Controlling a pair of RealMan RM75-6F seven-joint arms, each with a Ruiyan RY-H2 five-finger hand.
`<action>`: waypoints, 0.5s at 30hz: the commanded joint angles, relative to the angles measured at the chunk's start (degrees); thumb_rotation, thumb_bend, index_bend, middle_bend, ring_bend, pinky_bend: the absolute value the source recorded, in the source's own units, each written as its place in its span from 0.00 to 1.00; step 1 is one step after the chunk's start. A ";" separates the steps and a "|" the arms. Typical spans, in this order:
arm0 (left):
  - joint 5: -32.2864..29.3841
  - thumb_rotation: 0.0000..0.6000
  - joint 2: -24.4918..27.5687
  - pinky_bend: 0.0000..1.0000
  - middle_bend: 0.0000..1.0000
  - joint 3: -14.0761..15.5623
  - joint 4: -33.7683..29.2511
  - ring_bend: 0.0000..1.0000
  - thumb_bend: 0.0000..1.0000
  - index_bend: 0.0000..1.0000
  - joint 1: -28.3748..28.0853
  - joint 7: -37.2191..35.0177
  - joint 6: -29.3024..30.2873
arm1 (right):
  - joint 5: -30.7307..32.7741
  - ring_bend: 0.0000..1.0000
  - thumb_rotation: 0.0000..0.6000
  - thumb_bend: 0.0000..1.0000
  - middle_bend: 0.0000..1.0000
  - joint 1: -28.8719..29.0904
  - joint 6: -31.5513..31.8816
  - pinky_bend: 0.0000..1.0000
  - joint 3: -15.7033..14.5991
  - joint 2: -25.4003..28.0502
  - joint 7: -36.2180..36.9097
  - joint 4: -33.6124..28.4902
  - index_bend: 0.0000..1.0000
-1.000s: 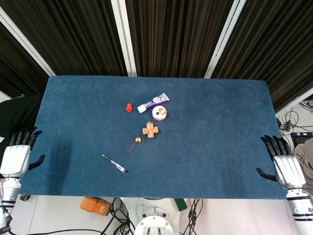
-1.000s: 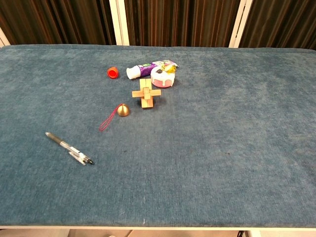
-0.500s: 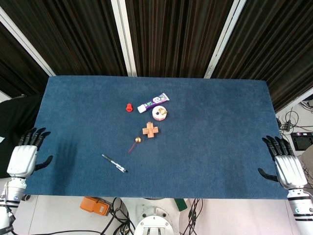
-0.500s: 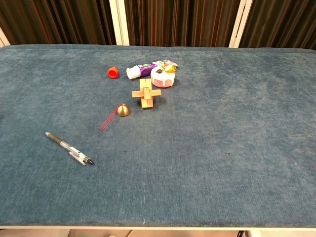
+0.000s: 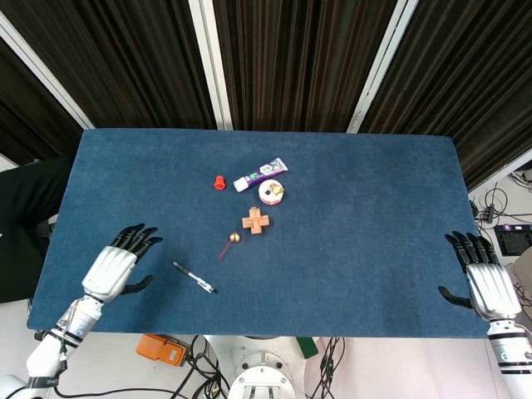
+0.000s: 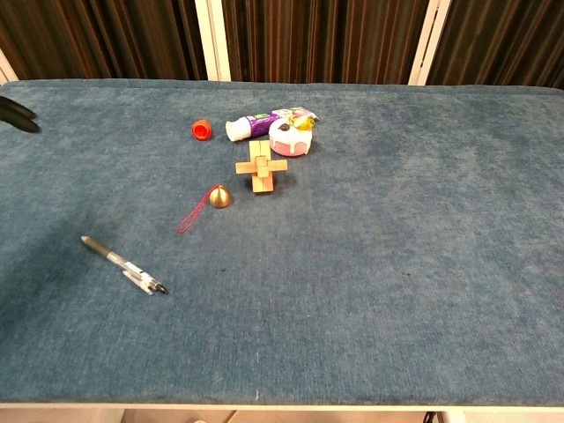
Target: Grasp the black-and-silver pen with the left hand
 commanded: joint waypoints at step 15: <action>-0.76 1.00 -10.15 0.10 0.09 0.59 -0.57 0.00 0.27 0.28 -5.60 7.76 -7.73 | 0.17 0.03 1.00 0.36 0.12 0.16 -0.35 0.05 -0.04 -0.02 -0.90 -0.02 0.21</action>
